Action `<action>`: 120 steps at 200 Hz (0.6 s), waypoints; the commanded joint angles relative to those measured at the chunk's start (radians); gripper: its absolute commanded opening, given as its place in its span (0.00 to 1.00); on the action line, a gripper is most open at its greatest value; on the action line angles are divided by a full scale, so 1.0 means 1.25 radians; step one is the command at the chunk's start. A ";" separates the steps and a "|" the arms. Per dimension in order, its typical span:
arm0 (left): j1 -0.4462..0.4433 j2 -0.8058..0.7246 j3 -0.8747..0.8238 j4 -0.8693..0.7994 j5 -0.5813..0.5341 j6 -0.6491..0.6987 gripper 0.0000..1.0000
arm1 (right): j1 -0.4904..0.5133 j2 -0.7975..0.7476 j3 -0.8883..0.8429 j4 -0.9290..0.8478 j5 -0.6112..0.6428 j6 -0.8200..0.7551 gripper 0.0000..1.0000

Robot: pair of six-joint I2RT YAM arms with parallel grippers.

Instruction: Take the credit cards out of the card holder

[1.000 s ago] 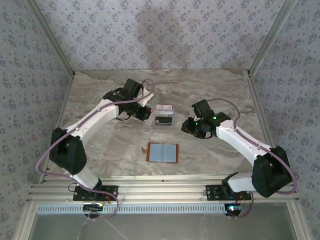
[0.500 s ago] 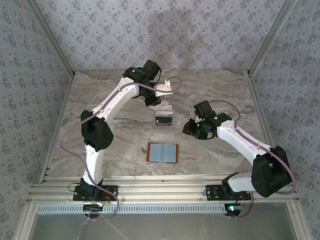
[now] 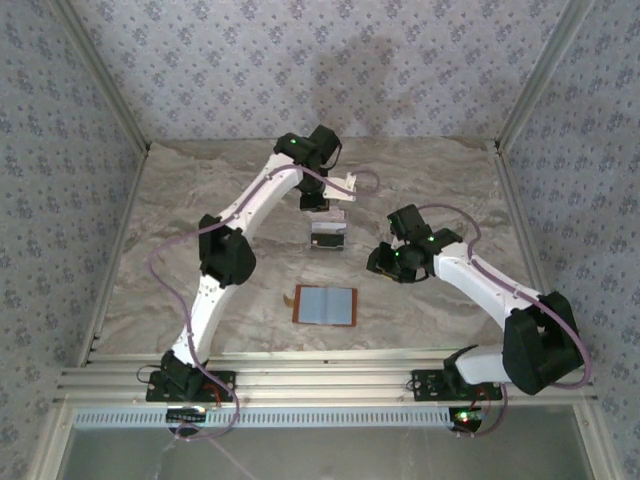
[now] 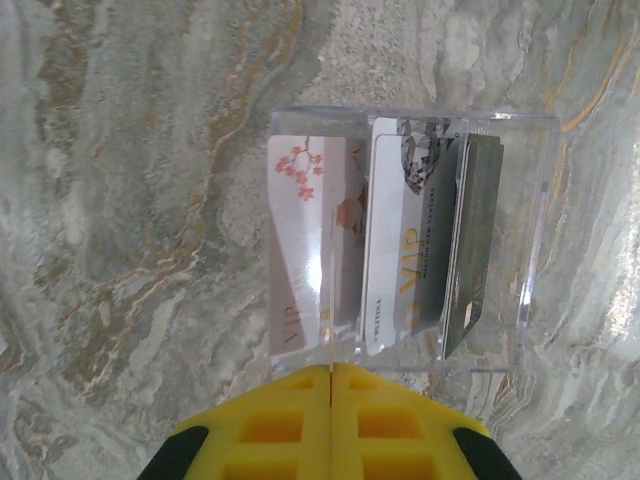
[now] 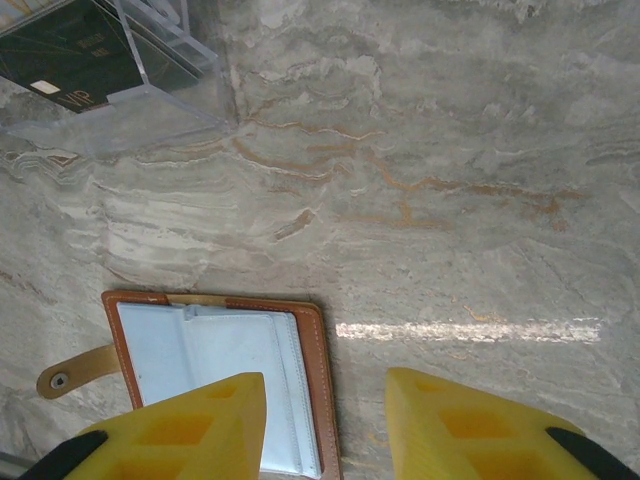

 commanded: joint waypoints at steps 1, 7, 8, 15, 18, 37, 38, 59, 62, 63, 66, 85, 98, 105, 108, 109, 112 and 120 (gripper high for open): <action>-0.014 0.012 0.016 0.002 -0.018 0.035 0.00 | -0.004 -0.010 -0.018 -0.006 -0.010 -0.002 0.37; -0.016 0.017 0.016 0.003 -0.019 0.038 0.00 | -0.004 -0.010 -0.020 -0.006 -0.011 0.000 0.38; -0.017 0.018 0.016 0.002 -0.019 0.039 0.00 | -0.004 -0.010 -0.021 -0.006 -0.011 0.000 0.38; -0.018 0.024 0.016 0.003 -0.019 0.041 0.00 | -0.003 -0.011 -0.023 -0.006 -0.011 0.002 0.38; -0.017 0.028 0.017 0.003 -0.021 0.042 0.00 | -0.004 -0.010 -0.024 -0.006 -0.011 0.002 0.38; -0.022 0.047 0.016 0.009 -0.036 0.043 0.00 | -0.005 -0.011 -0.028 -0.005 -0.012 0.002 0.38; -0.022 0.048 0.016 0.009 -0.037 0.043 0.00 | -0.005 -0.011 -0.028 -0.005 -0.013 0.003 0.38; -0.029 0.064 0.017 0.017 -0.050 0.044 0.00 | -0.004 -0.009 -0.029 -0.005 -0.016 0.002 0.38; -0.029 0.065 0.018 0.020 -0.053 0.043 0.00 | -0.005 -0.009 -0.029 -0.006 -0.017 0.000 0.38; -0.029 0.065 0.018 0.020 -0.053 0.042 0.00 | -0.005 -0.009 -0.029 -0.006 -0.016 0.000 0.38; -0.030 0.067 0.019 0.022 -0.055 0.041 0.01 | -0.005 -0.009 -0.029 -0.005 -0.015 0.000 0.37; -0.033 0.068 0.029 0.049 -0.065 0.030 0.13 | -0.005 -0.012 -0.027 -0.006 -0.015 0.001 0.38; -0.034 0.067 0.051 0.057 -0.067 0.031 0.15 | -0.005 -0.014 -0.027 -0.006 -0.014 0.000 0.38; -0.034 0.066 0.062 0.062 -0.067 0.034 0.15 | -0.006 -0.013 -0.026 -0.005 -0.014 0.000 0.37; -0.034 0.066 0.066 0.062 -0.067 0.035 0.14 | -0.005 -0.013 -0.026 -0.006 -0.014 -0.001 0.37; -0.034 0.066 0.067 0.062 -0.066 0.036 0.14 | -0.005 -0.013 -0.025 -0.006 -0.014 -0.001 0.37; -0.034 0.065 0.073 0.061 -0.065 0.039 0.13 | -0.005 -0.015 -0.025 -0.006 -0.014 -0.001 0.37; -0.034 0.061 0.081 0.057 -0.060 0.049 0.09 | -0.006 -0.014 -0.024 -0.005 -0.012 -0.003 0.37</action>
